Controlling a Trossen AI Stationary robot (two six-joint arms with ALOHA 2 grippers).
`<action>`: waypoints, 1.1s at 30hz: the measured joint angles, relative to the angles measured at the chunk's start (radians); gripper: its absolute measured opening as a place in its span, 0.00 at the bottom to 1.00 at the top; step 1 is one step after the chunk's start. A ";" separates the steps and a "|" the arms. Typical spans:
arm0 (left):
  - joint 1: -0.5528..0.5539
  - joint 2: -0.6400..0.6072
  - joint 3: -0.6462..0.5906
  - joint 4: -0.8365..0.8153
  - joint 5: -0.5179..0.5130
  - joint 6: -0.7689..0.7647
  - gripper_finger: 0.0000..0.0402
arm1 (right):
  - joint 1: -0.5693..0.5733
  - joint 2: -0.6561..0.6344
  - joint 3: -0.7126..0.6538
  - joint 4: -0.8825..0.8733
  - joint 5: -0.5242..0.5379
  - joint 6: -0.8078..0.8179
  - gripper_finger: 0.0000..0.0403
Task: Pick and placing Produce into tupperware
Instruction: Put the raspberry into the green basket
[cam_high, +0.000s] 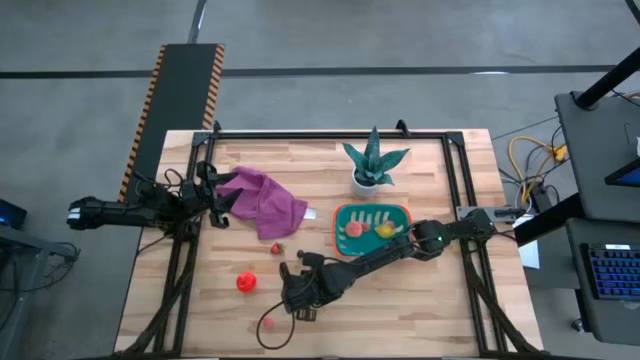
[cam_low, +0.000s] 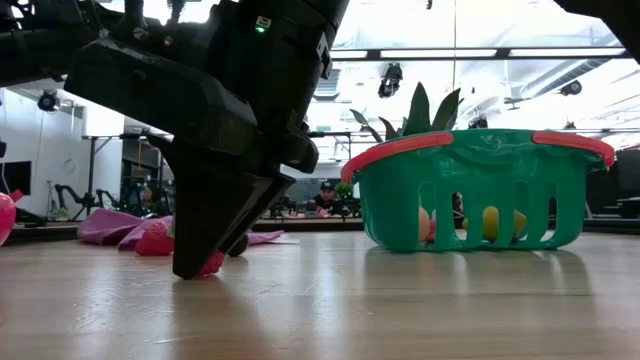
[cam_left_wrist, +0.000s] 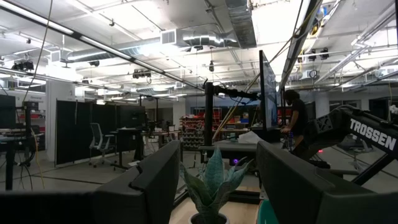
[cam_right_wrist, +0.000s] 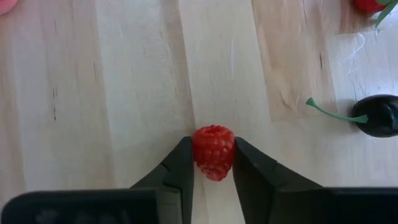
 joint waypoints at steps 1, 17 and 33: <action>0.000 0.000 0.000 0.000 0.000 0.000 0.49 | 0.000 0.000 0.000 0.000 -0.001 -0.005 0.19; 0.000 -0.001 0.000 0.001 0.000 0.000 0.49 | -0.006 -0.048 0.022 -0.078 -0.018 -0.062 0.18; 0.000 0.000 0.000 0.000 0.000 0.000 0.49 | -0.031 -0.226 0.141 -0.466 0.305 -0.227 0.18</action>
